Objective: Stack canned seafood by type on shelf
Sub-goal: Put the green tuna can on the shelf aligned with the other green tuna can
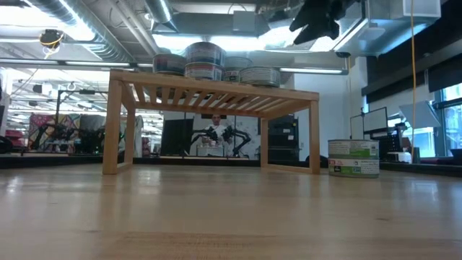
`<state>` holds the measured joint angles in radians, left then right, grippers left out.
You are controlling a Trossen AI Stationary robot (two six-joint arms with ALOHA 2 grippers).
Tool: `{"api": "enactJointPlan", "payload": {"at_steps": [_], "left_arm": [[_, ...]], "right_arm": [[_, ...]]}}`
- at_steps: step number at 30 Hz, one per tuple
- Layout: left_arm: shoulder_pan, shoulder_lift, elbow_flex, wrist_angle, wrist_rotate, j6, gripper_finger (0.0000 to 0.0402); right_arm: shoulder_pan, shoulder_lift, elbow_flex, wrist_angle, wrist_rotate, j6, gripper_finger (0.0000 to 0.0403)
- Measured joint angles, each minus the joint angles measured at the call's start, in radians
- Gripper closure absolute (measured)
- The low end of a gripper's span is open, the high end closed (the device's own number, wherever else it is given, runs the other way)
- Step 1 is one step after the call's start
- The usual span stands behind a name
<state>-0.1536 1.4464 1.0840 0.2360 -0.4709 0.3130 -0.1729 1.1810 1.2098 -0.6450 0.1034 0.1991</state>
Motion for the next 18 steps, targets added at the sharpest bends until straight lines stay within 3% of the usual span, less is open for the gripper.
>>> {"api": "enactJointPlan", "payload": {"at_steps": [9,18], "left_arm": [[-0.090,-0.053,0.000,-0.114,0.000,-0.058,0.0190],[-0.130,-0.052,0.000,-0.150,-0.001,-0.086,0.0190]], "right_arm": [[0.216,0.101,0.000,-0.004,0.145,-0.024,0.0159],[0.260,0.264,0.000,0.032,0.271,-0.023,0.0159]]}}
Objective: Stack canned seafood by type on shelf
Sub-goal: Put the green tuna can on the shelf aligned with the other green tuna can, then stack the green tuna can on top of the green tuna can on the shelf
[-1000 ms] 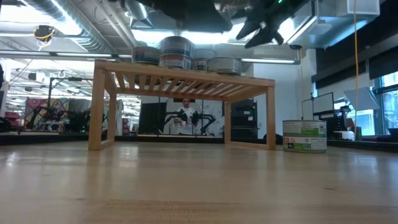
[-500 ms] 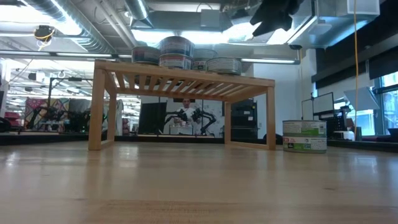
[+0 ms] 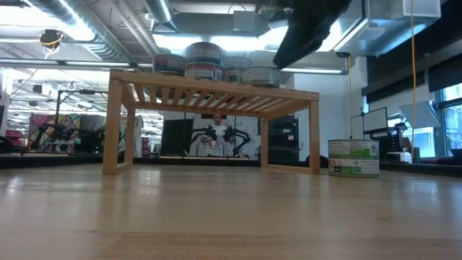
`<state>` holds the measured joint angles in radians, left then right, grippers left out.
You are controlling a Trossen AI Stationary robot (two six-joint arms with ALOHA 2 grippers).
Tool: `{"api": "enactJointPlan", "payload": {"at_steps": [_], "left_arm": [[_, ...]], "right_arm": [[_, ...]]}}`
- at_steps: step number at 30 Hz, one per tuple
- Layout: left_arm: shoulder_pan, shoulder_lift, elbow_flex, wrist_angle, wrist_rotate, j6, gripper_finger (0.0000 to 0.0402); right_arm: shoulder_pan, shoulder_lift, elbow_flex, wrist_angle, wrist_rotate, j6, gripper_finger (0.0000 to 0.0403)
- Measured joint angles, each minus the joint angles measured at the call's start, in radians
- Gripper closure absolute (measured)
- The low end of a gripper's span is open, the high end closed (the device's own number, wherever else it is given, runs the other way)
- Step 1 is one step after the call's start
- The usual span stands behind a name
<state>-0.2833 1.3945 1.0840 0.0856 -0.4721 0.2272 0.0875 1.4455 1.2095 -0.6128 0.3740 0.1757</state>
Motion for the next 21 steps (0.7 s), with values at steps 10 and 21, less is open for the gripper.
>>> {"api": "enactJointPlan", "payload": {"at_steps": [10,21], "left_arm": [[0.002,0.000,0.000,-0.001,0.000,-0.014,0.0190],[0.002,0.000,0.000,-0.013,0.000,-0.019,0.0190]], "right_arm": [[-0.037,0.065,0.000,0.092,0.061,-0.027,0.0159],[-0.033,0.009,0.000,0.019,0.030,-0.028,0.0159]]}}
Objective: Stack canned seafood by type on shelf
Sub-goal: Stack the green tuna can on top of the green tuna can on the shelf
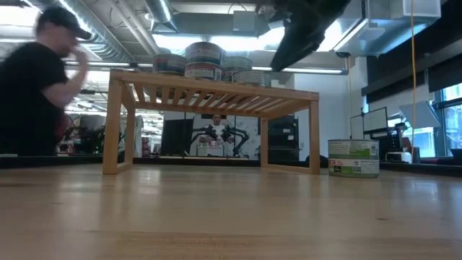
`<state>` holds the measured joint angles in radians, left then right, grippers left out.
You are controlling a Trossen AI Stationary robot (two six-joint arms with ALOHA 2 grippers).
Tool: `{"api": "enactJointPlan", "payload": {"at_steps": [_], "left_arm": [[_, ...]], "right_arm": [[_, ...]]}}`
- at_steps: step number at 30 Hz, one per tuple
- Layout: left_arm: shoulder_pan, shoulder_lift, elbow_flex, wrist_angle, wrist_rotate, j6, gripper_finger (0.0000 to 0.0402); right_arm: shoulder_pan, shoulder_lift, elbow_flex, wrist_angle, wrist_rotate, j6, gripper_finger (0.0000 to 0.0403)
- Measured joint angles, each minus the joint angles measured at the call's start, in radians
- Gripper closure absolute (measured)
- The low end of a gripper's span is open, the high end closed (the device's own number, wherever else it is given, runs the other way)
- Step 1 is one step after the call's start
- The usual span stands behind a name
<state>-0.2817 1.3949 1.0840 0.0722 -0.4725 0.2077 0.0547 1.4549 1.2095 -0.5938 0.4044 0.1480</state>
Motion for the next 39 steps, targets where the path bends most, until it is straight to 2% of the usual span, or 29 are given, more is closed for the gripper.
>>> {"api": "enactJointPlan", "payload": {"at_steps": [7,12,14,16,24,29,39], "left_arm": [[0.000,0.000,0.000,-0.084,0.000,-0.067,0.0190],[0.000,0.001,0.000,-0.134,0.000,-0.128,0.0190],[0.000,0.001,0.000,-0.154,0.000,-0.148,0.0190],[0.000,0.001,0.000,-0.167,0.000,-0.159,0.0190],[-0.002,0.001,0.000,-0.173,0.000,-0.180,0.0190],[-0.002,0.001,0.000,-0.173,0.000,-0.180,0.0190],[-0.002,0.001,0.000,-0.174,0.000,-0.183,0.0190]], "right_arm": [[0.034,-0.072,0.000,-0.241,-0.047,0.011,0.0159],[0.039,-0.076,0.000,-0.400,-0.158,0.119,0.0159],[0.039,-0.072,-0.002,-0.432,-0.223,0.161,0.0159],[0.039,-0.069,-0.018,-0.444,-0.239,0.164,0.0159],[0.073,-0.068,-0.160,-0.443,-0.120,0.172,0.0159],[0.135,-0.068,-0.240,-0.416,-0.025,0.168,0.0159],[0.216,-0.068,-0.386,-0.311,0.081,0.170,0.0159]]}}
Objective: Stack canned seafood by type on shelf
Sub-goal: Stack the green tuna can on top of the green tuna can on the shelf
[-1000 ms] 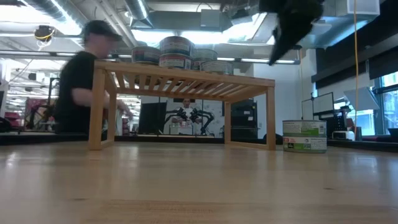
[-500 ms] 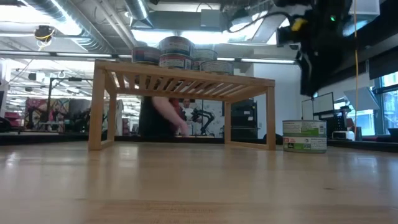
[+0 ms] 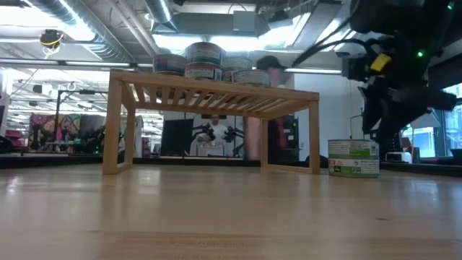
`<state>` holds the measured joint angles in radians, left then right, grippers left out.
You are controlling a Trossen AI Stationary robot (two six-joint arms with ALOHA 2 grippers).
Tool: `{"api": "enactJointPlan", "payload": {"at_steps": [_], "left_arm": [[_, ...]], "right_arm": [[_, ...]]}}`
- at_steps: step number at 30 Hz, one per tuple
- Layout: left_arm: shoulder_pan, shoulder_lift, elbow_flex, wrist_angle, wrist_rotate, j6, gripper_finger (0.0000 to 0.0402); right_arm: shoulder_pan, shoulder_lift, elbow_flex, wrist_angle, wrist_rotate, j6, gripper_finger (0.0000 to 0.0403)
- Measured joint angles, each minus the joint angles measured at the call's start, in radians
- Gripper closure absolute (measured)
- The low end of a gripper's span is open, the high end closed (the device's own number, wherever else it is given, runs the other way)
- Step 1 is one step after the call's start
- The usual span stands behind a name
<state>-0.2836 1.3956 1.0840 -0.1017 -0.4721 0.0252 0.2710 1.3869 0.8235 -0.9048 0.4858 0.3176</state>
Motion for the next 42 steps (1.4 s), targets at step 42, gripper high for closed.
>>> {"api": "enactJointPlan", "payload": {"at_steps": [42], "left_arm": [[0.000,0.000,0.000,0.000,0.000,-0.004,0.0190]], "right_arm": [[-0.003,0.000,-0.068,0.149,-0.023,-0.008,0.0255]]}}
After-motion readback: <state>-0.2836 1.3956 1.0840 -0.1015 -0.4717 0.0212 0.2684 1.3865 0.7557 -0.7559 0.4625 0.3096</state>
